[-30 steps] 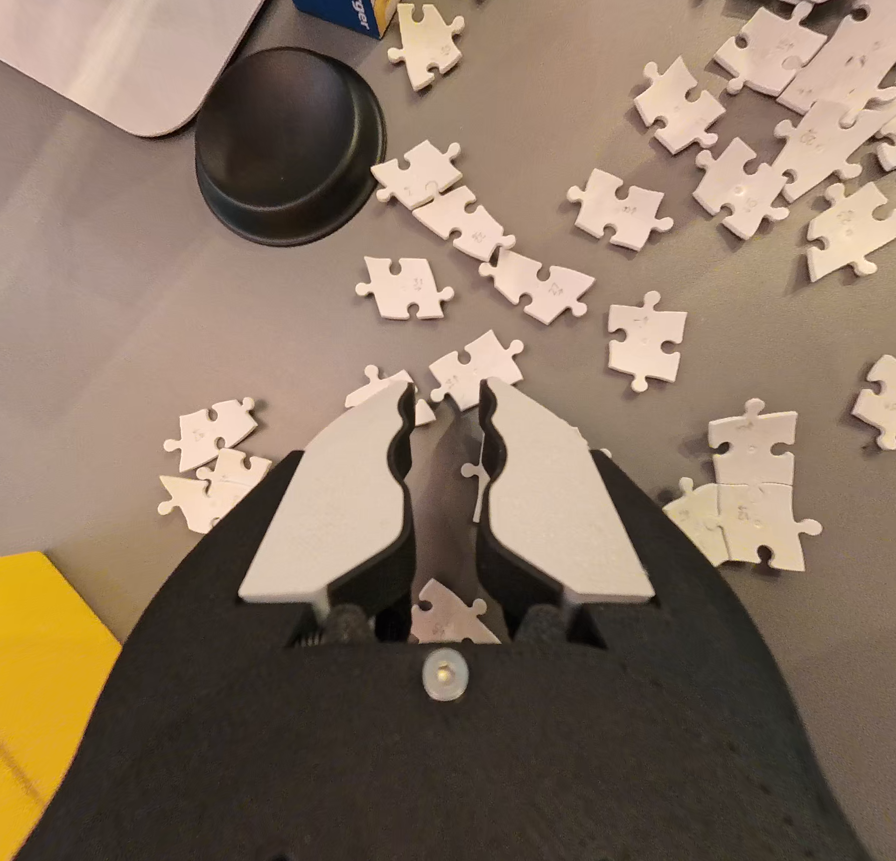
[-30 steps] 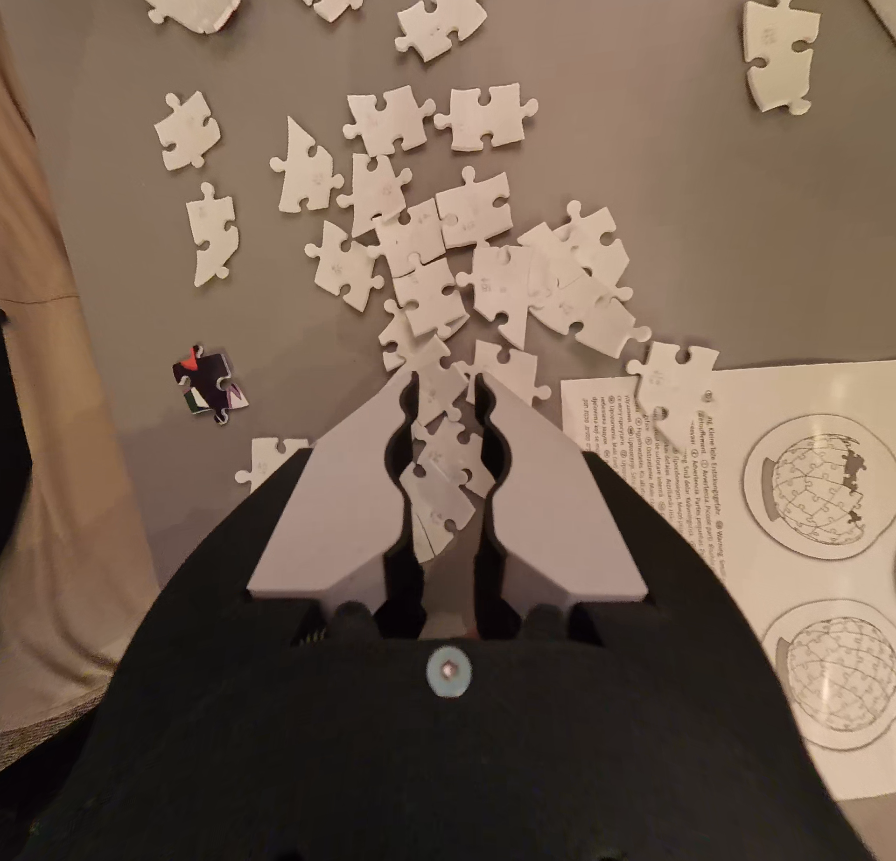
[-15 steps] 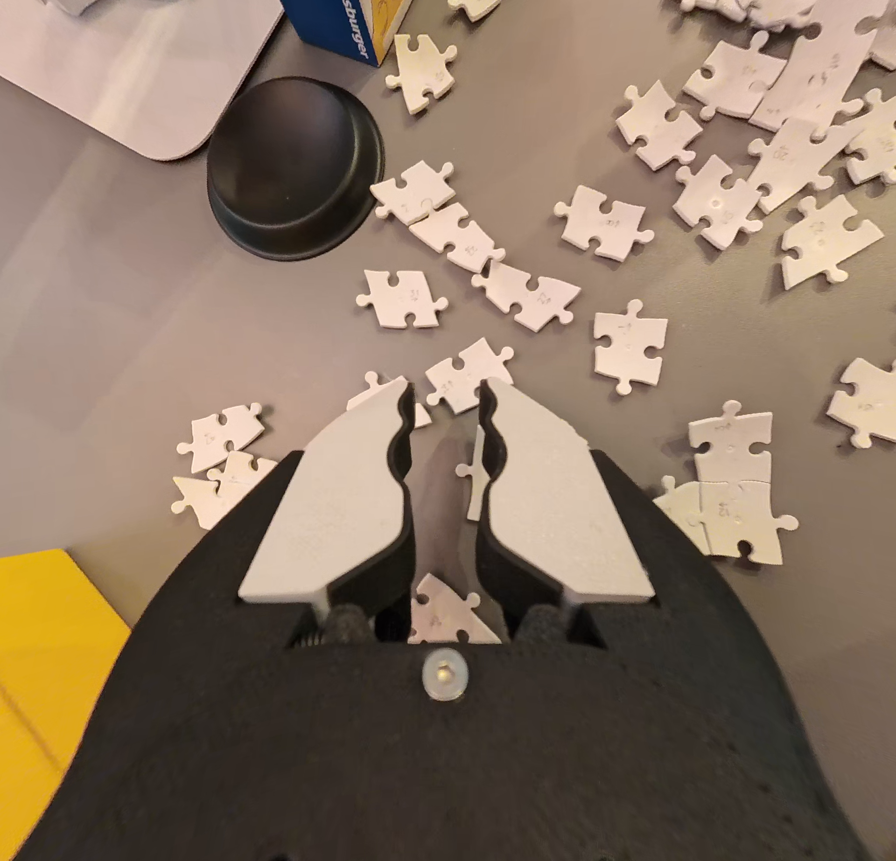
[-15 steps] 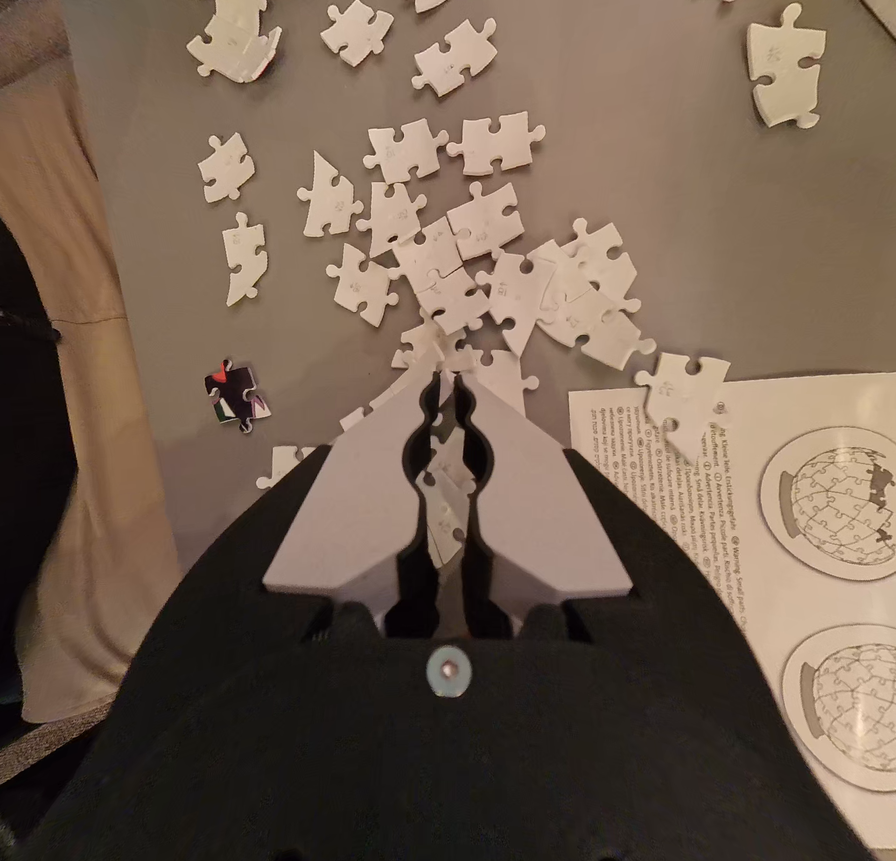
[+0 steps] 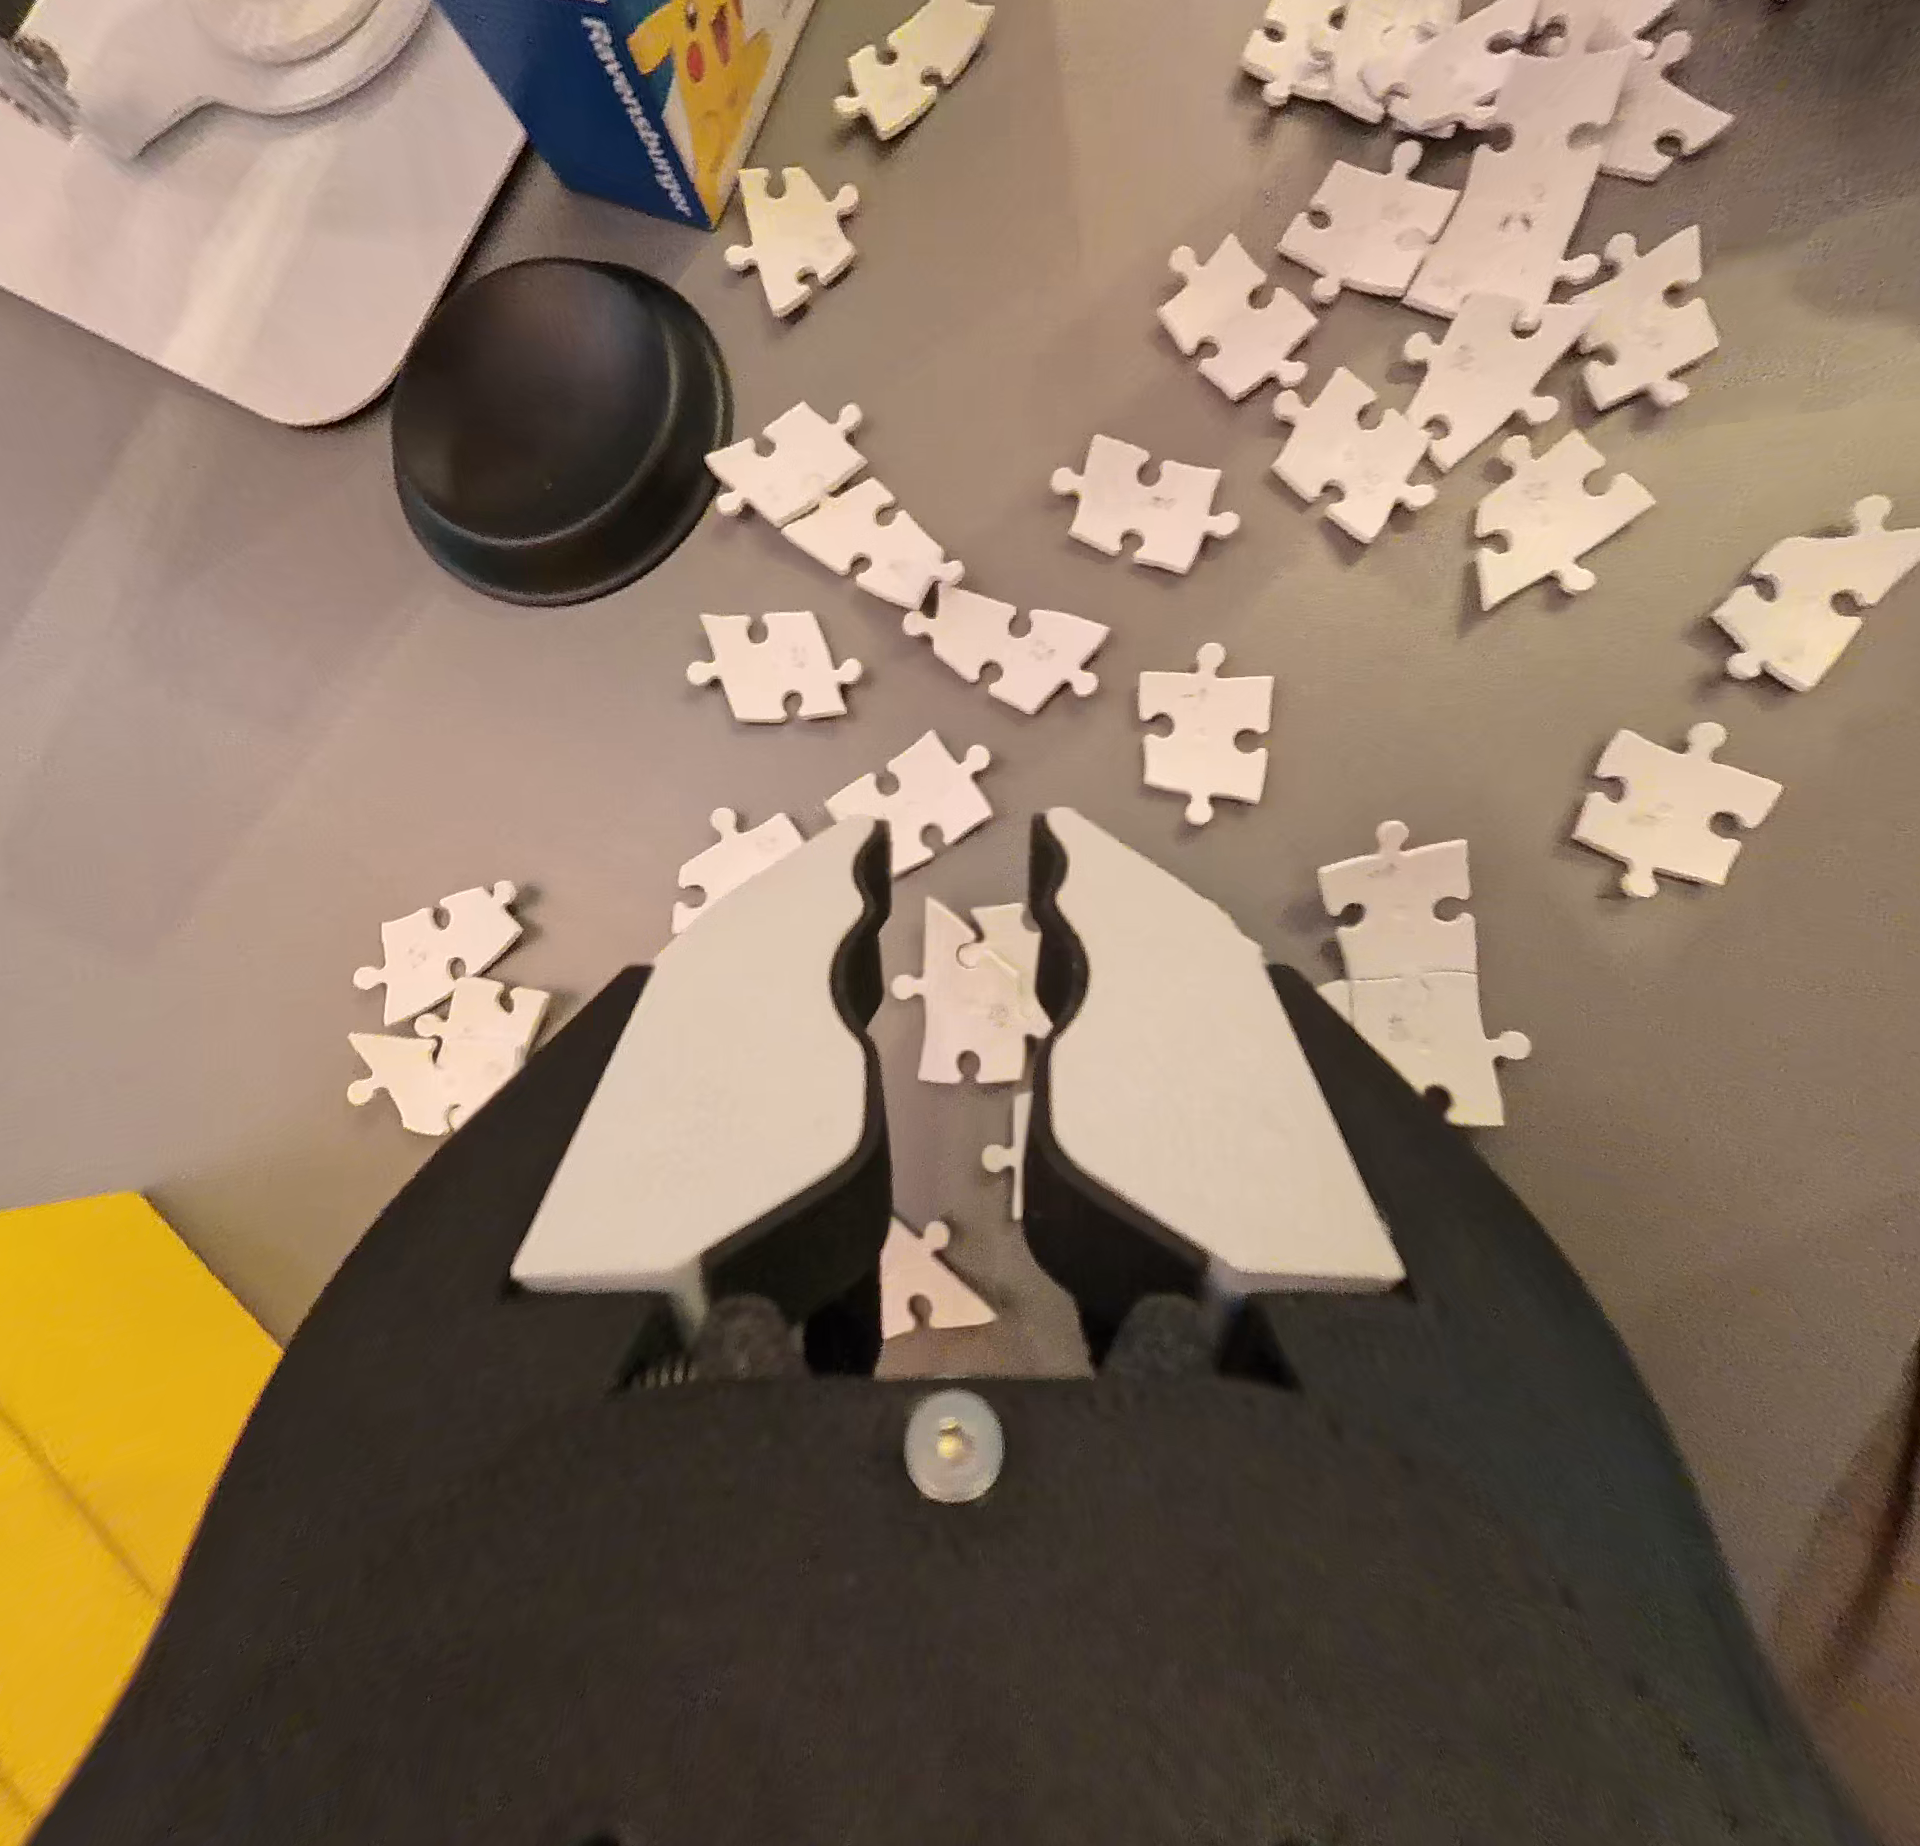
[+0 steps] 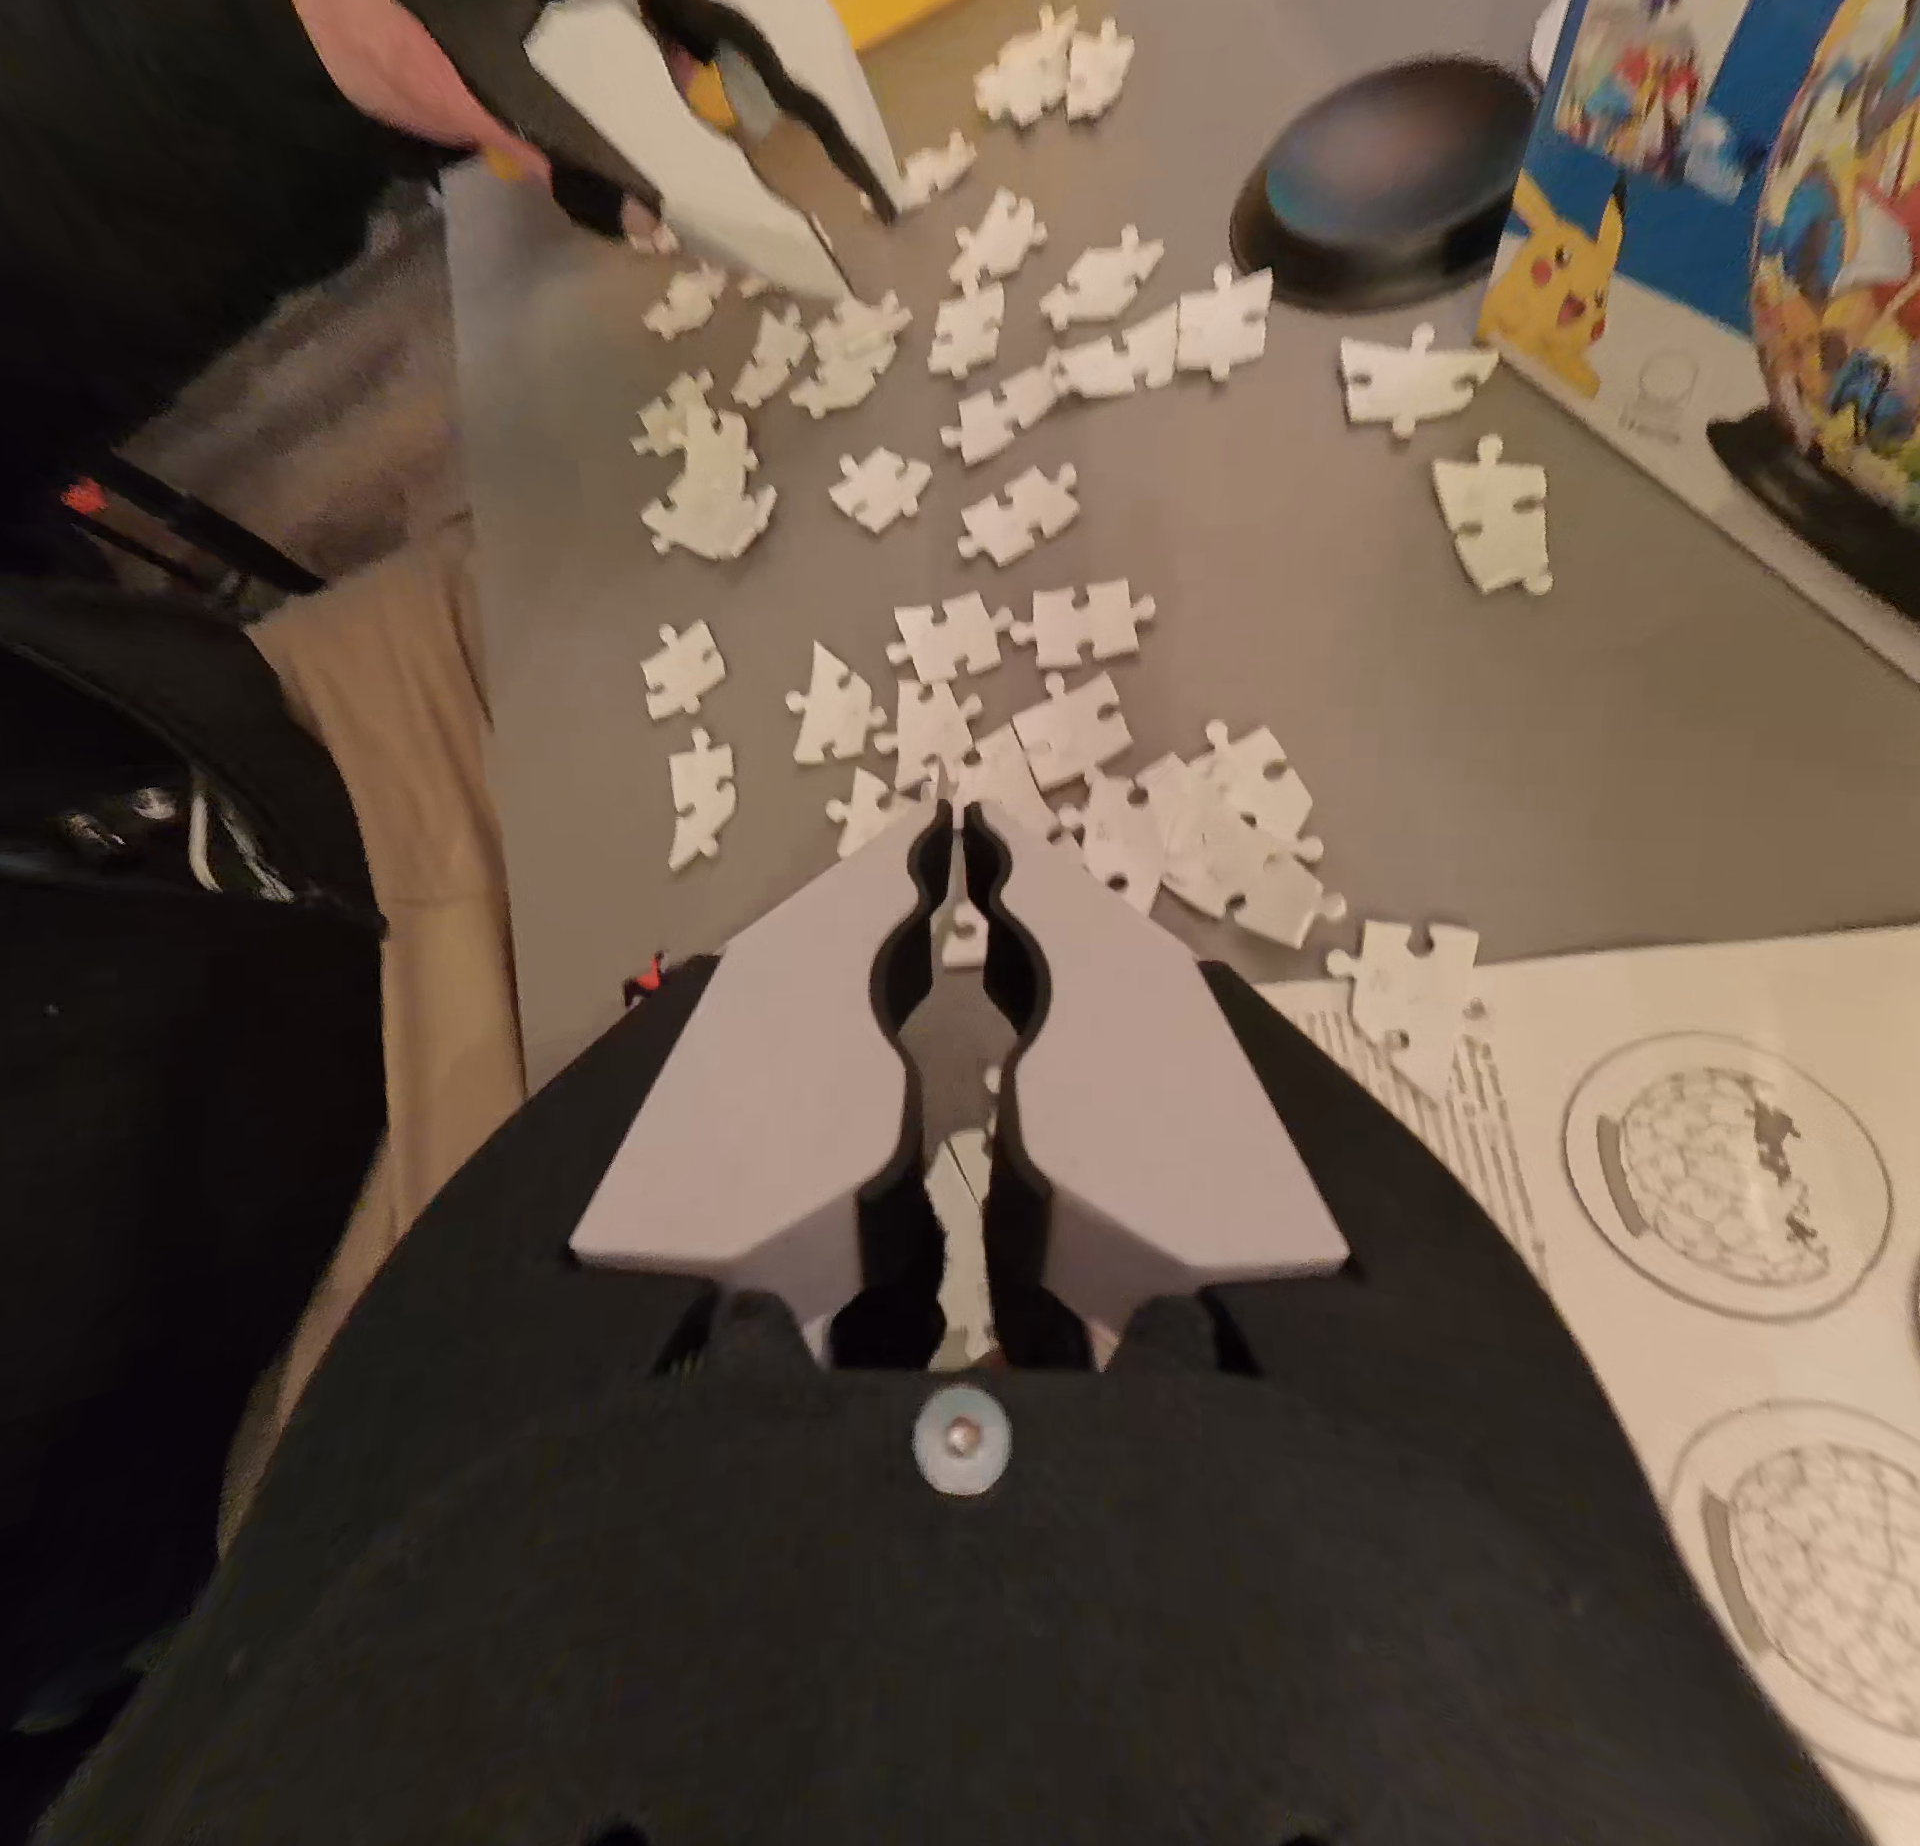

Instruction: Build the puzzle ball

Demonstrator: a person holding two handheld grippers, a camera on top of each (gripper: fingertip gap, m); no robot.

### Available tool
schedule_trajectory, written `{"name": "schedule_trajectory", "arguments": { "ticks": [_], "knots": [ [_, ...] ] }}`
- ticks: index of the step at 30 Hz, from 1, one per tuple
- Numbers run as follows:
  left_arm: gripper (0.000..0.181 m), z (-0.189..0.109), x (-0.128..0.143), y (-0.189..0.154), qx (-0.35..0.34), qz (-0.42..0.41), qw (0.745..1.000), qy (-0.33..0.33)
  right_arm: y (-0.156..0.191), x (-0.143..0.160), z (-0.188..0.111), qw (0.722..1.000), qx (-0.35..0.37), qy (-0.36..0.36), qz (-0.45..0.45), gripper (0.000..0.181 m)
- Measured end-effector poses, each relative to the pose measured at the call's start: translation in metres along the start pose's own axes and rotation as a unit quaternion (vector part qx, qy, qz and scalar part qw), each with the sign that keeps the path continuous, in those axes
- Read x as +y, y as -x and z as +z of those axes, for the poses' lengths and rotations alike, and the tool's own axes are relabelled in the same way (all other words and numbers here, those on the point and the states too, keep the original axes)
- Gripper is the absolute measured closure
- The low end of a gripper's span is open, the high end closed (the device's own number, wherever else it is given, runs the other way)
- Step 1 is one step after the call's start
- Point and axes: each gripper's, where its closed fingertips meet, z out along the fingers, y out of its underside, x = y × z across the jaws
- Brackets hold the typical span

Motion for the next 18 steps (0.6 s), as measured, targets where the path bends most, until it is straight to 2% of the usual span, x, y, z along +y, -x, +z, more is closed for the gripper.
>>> {"name": "schedule_trajectory", "arguments": {
  "ticks": [8,12,18],
  "knots": [
    [0.158,0.022,-0.003,-0.026,0.026,0.037,0.999,0.027,0.015,-0.051,0.037,0.996,-0.019,-0.078,0.043,0.181],
    [0.158,0.031,0.000,-0.035,0.033,0.054,0.997,0.049,0.008,-0.060,0.061,0.994,-0.002,-0.085,0.063,0.181],
    [0.159,0.038,0.000,-0.041,0.034,0.071,0.995,0.054,0.005,-0.058,0.094,0.992,-0.025,-0.067,0.102,0.181]
  ]
}}
